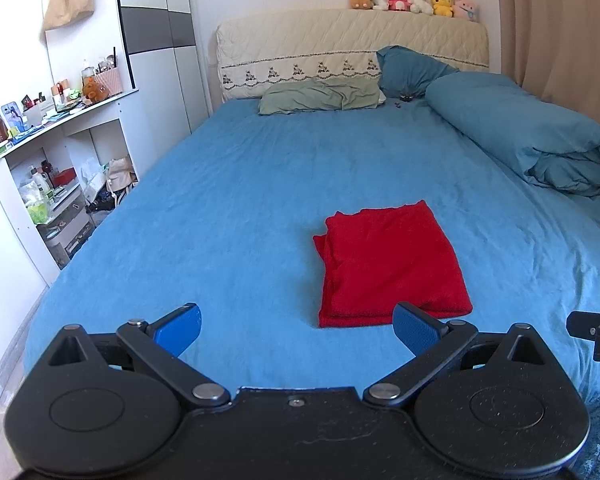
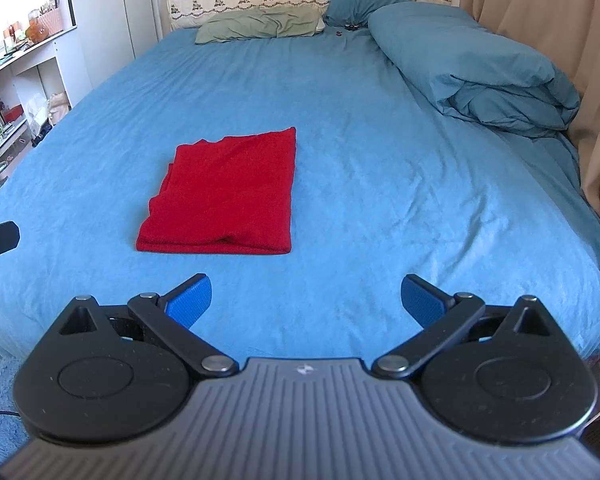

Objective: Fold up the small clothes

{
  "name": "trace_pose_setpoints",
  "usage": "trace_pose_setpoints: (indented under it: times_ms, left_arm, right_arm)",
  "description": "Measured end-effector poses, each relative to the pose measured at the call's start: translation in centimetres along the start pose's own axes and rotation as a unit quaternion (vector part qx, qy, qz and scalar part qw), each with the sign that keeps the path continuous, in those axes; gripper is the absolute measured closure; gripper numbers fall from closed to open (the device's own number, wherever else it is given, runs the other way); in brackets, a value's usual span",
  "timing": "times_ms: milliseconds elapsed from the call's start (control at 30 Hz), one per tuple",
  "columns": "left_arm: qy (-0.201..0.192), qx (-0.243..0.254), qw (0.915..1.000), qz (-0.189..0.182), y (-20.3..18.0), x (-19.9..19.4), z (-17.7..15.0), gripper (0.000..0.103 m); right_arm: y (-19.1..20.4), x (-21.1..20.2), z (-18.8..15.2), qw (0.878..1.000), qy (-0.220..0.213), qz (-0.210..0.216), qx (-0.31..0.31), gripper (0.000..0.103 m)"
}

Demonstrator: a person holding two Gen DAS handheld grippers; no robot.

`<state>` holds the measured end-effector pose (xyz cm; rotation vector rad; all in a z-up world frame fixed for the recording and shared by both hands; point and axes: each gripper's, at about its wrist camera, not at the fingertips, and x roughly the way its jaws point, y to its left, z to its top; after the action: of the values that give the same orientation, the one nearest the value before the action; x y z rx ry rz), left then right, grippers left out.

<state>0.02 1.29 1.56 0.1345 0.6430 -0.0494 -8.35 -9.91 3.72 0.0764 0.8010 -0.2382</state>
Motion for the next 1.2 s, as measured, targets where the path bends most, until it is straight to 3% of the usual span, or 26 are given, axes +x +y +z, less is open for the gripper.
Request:
trace_pose_setpoints:
  times_ms: [1200]
  left_arm:
    - [-0.004,0.008,1.0000,-0.003,0.31,-0.29,0.22,0.000]
  right_arm:
    - [0.23,0.15,-0.16,1.000,0.002,0.004,0.000,0.000]
